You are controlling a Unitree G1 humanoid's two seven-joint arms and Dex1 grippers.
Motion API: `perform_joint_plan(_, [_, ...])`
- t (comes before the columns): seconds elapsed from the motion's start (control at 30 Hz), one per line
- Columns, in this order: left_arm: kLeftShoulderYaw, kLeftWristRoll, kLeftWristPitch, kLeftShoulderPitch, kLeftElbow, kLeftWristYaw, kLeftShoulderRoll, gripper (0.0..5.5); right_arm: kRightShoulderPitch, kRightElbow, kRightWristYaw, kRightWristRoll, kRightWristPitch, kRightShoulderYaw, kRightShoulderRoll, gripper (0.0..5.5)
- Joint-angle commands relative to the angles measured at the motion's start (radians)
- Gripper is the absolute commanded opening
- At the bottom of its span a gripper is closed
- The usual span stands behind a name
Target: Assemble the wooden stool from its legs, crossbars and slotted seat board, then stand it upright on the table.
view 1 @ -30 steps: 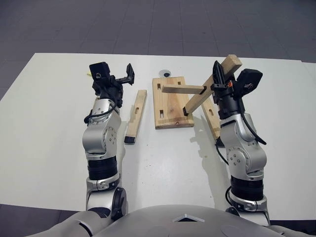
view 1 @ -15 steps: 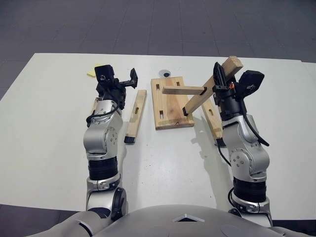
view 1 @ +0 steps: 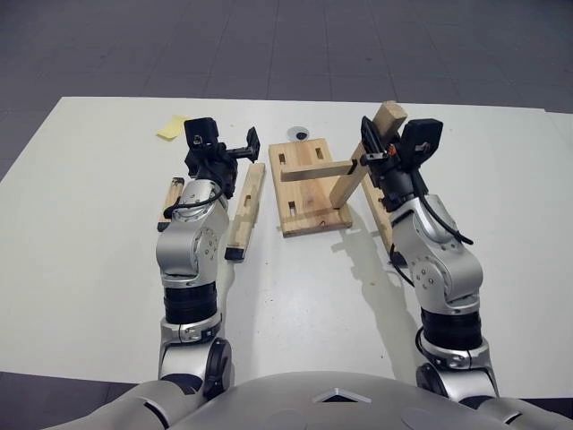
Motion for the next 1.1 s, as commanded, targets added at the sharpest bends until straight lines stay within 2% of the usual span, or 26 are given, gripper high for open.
perform_joint_plan(0.03, [-0.017, 0.002, 0.059, -0.018, -0.038, 0.002, 0.010, 5.40, 0.298, 0.233, 0.013, -0.069, 0.243, 0.051, -0.092, 1.02])
perform_joint_plan(0.2, [-0.018, 0.004, 0.047, -0.048, -0.008, -0.001, 0.008, 5.40, 0.189, 0.264, -0.012, -0.063, 0.118, 0.010, -0.014, 1.03])
perform_joint_plan(0.43, [-0.036, 0.014, 0.020, -0.064, 0.028, -0.008, 0.001, 5.40, 0.140, 0.271, -0.009, -0.045, 0.005, -0.038, 0.018, 1.02])
perform_joint_plan(0.63, [-0.052, 0.016, 0.009, -0.066, 0.039, -0.010, -0.003, 5.40, 0.112, 0.239, -0.006, -0.045, -0.030, -0.035, 0.049, 1.02])
perform_joint_plan(0.67, [-0.052, 0.017, 0.007, -0.066, 0.041, -0.010, -0.002, 5.40, 0.110, 0.237, -0.005, -0.048, -0.031, -0.035, 0.052, 1.38])
perform_joint_plan(1.1, [-0.065, 0.021, -0.025, -0.060, 0.068, -0.008, -0.015, 5.40, 0.065, 0.226, 0.006, -0.065, -0.083, -0.086, 0.098, 3.30])
